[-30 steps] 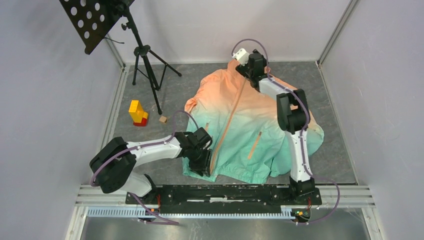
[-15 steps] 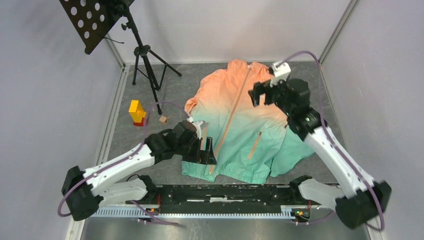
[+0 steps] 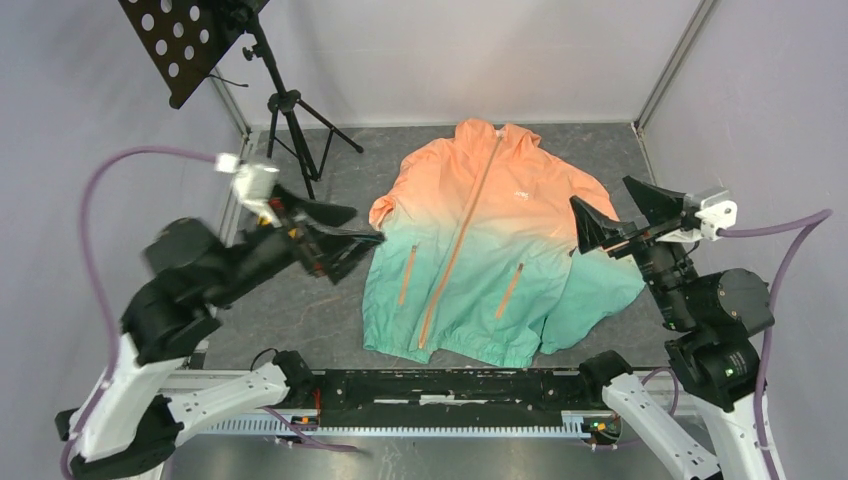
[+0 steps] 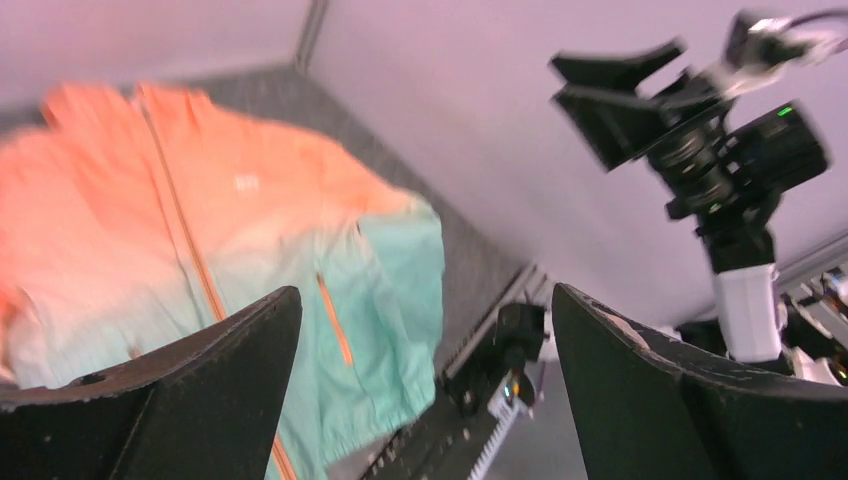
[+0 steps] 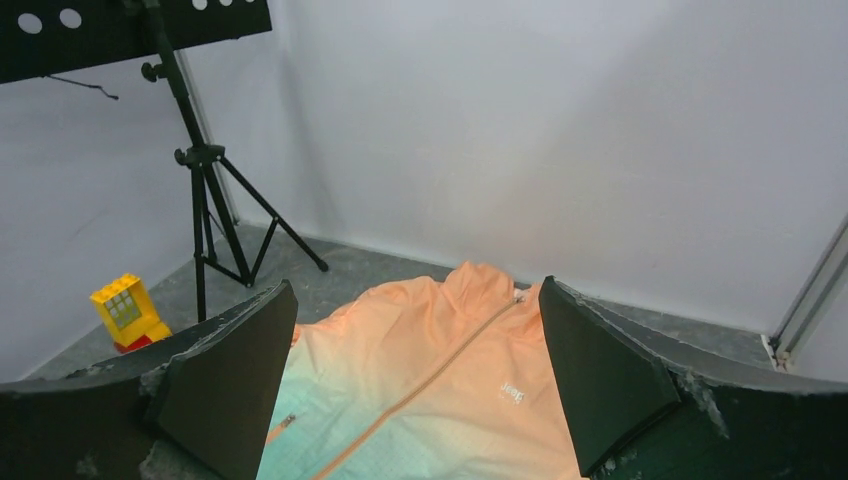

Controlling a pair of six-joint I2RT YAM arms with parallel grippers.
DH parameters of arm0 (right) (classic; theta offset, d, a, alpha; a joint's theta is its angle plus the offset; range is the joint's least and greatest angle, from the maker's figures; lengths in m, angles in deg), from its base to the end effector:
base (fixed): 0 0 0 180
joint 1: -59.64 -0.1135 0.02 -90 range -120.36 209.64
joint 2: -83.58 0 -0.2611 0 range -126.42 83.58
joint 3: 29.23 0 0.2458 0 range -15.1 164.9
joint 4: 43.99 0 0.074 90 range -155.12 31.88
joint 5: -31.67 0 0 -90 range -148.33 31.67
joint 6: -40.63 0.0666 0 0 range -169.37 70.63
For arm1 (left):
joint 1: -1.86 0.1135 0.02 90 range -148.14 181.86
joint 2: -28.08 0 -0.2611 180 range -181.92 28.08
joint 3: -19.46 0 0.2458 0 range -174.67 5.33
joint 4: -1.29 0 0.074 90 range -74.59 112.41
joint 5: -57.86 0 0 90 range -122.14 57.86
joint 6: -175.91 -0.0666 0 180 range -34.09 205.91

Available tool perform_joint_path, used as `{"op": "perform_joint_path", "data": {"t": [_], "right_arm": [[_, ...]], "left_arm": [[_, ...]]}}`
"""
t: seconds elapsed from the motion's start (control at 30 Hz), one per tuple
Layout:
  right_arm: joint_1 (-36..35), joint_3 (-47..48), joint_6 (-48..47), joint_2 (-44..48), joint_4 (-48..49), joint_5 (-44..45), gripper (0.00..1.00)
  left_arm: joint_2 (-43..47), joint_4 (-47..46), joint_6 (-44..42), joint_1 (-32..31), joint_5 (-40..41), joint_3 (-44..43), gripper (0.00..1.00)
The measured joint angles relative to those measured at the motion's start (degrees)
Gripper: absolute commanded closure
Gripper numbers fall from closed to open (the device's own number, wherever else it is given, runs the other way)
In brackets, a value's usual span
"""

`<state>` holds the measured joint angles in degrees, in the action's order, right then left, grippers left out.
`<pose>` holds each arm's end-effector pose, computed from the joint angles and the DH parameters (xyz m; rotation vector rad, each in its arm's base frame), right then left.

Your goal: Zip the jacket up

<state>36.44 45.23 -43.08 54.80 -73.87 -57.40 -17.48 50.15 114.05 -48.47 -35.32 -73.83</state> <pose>0.0907 0.0377 0.4533 -0.1783 1.2949 0.4296 0.0884 -0.1124 0.4790 0.3735 1.6635 -1.0936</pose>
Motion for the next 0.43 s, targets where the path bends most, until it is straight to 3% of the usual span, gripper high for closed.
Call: {"op": "perform_joint_path", "data": {"t": [0.2, 0.43], "right_arm": [[0.00, 1.27, -0.81, 1.18, -2.60, 3.17, 0.02], [0.00, -0.28, -2.93, 4.72, -1.18, 6.51, 0.02]], "left_arm": [[6.29, -0.72, -5.90, 0.00, 4.76, -6.23, 0.00], [8.57, -0.17, -7.80, 0.00, 8.98, -3.65, 0.00]]}}
